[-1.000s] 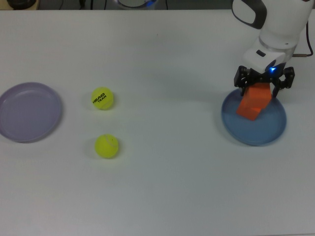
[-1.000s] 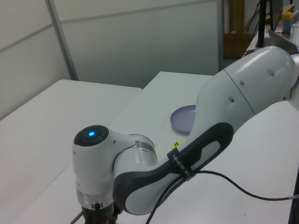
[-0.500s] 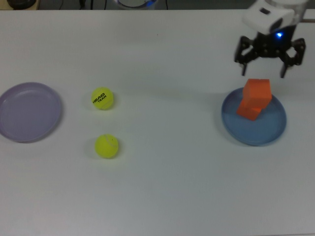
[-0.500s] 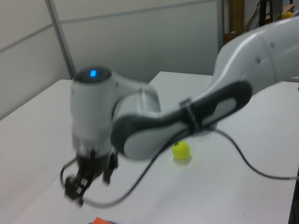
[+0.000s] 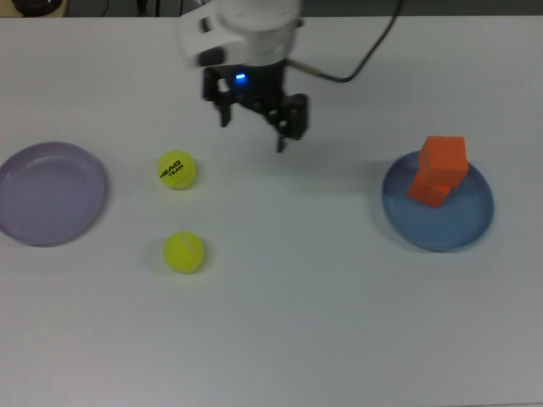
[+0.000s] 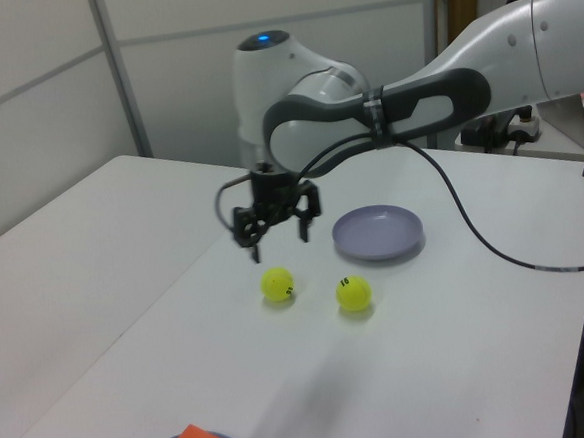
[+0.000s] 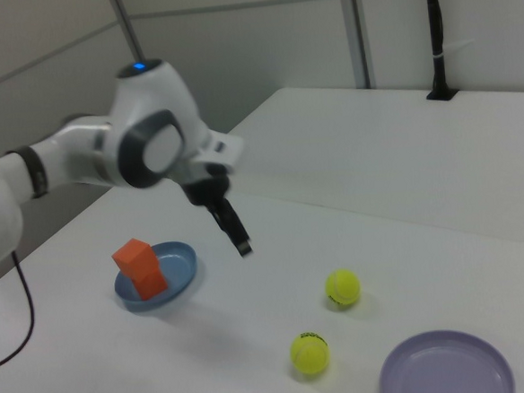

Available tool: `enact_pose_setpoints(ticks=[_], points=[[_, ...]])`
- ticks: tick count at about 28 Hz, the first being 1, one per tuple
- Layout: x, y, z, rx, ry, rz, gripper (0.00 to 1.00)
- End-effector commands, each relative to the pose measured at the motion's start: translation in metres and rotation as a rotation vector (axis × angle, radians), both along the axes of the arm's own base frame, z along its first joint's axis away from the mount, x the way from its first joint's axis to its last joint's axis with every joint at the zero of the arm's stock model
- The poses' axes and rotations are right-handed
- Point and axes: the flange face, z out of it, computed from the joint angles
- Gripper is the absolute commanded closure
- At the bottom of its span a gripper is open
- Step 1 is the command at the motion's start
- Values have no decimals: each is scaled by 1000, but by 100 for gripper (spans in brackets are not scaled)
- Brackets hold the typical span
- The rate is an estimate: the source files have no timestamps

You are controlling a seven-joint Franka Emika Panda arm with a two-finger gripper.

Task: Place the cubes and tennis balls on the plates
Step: 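Open the gripper and move it over the tennis ball near the lavender plate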

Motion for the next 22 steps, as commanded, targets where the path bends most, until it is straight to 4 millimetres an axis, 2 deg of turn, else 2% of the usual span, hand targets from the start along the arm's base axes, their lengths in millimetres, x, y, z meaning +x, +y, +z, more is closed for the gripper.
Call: enact_pose_setpoints(ticks=[1,3,7,8,10,22], points=[[-8,-43,-29,52,53,7,0],[-9,-53,-49,58,45,12,0],[-12,-59,-76,55,33,3,0],[-15,-60,-89,51,36,6,0],[-18,-63,-98,47,43,17,0],[-11,-111,-108,25,49,-2,0]])
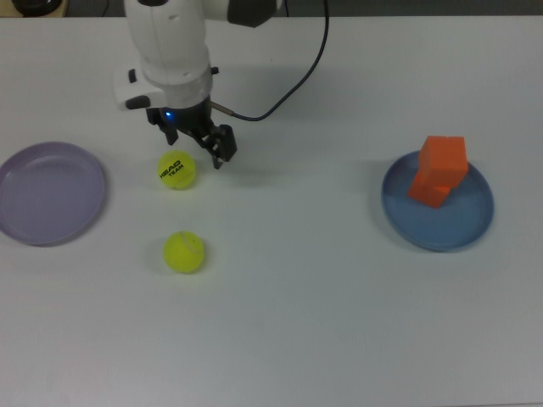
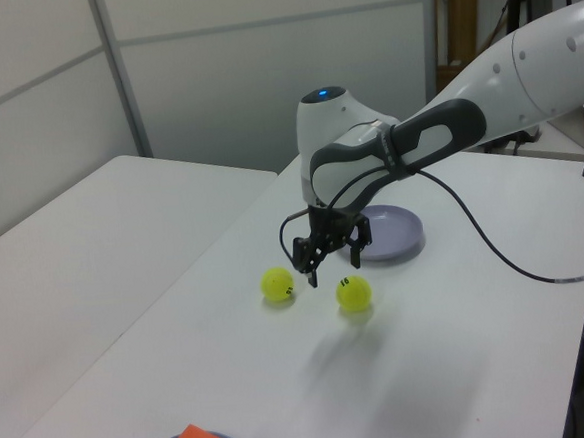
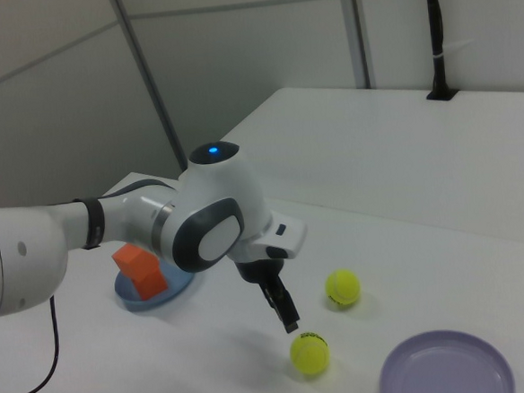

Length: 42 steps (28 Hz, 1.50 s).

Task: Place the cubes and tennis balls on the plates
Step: 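Grasp the yellow tennis ball with the gripper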

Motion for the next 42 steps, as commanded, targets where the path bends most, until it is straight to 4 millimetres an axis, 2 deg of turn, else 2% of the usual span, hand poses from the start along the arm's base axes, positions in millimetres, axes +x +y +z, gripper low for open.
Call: enact_pose_setpoints(ticks=[1,6,13,15,22,30,32,33,35,36,37,41,42], points=[[-3,-19,-3,12,-7,19,0],[0,-28,-21,-2,17,11,0],[3,-39,-30,-10,16,4,0],[6,-42,-42,-19,24,1,0],[11,-39,-66,-33,24,17,0],[11,-33,-78,-30,37,27,2],[11,-33,-81,-32,42,26,19],[12,-32,-81,-31,41,24,32],[12,-32,-81,-25,41,20,67],[13,-33,-79,-14,38,11,95],[14,-32,-77,-5,34,6,100],[14,-36,-65,9,21,13,100],[14,-40,-50,18,1,15,100]])
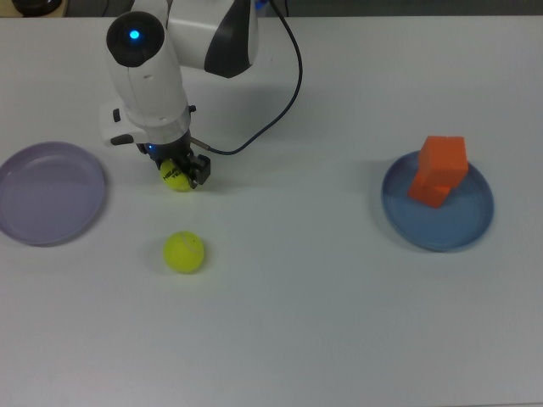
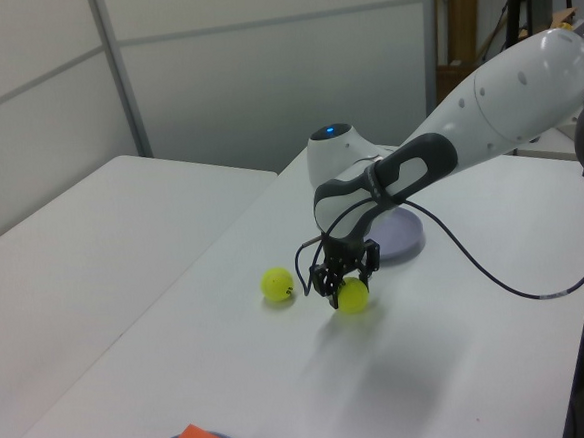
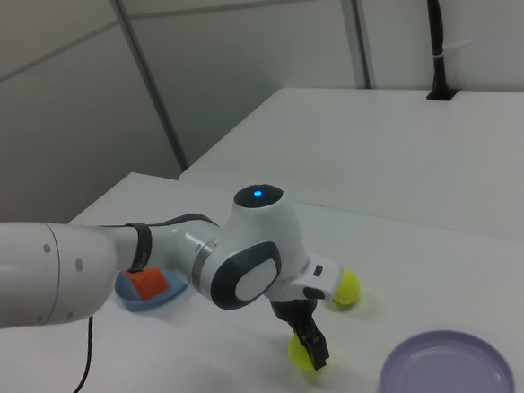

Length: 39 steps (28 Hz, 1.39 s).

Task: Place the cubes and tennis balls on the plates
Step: 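Grasp the yellow tennis ball with the gripper, then place the tennis ball on the lavender plate and open the gripper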

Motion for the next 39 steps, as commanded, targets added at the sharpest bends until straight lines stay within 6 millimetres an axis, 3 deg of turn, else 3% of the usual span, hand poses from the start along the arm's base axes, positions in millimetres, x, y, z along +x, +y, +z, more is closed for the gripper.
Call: enact_pose_setpoints(ticks=[1,4,7,11,15,25,35,36,37,38,39], points=[[0,-11,32,39,-57,17,100],[4,-42,60,38,-105,-23,100],[10,-65,74,29,-136,-60,100],[16,-106,83,9,-170,-110,100],[27,-132,78,41,-184,-136,100],[44,-166,37,1,-204,-182,100],[43,-171,32,-4,-197,-185,100],[43,-172,32,-6,-195,-175,97],[42,-174,33,-6,-189,-144,23],[41,-174,33,-6,-186,-124,0],[40,-175,34,-7,-188,-112,0]])
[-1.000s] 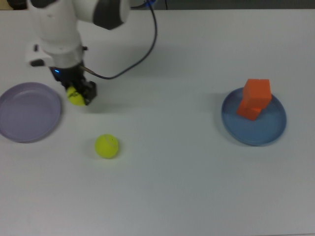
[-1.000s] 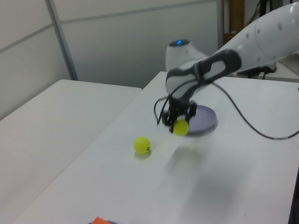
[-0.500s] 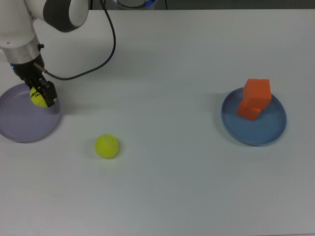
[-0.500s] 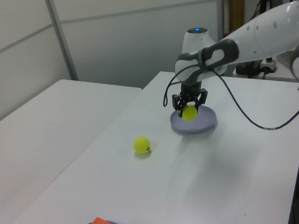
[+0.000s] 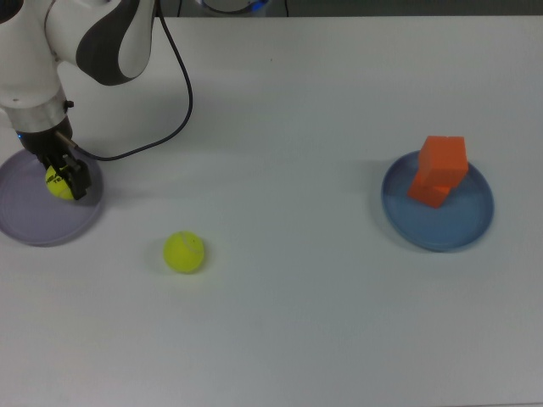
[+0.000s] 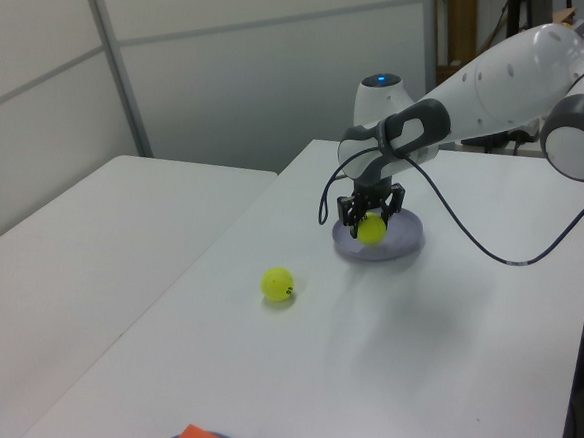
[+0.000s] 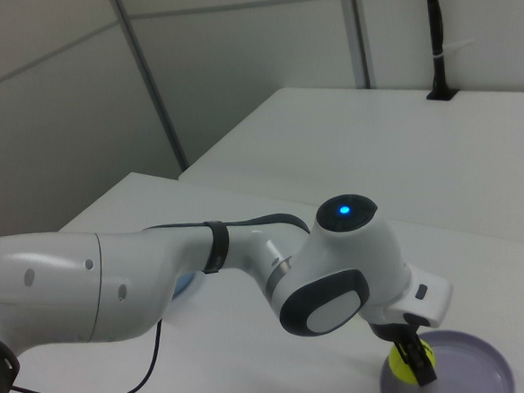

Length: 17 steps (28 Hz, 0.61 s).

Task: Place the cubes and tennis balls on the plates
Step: 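Place the tennis ball on the lavender plate and open the gripper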

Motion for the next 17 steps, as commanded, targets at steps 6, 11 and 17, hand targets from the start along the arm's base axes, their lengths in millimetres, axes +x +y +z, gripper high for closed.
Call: enact_pose_setpoints(ticks=[6,11,17], points=[[-8,-9,28,41,13,76,0],[-9,10,71,94,-40,84,0],[13,64,95,142,-111,147,0]])
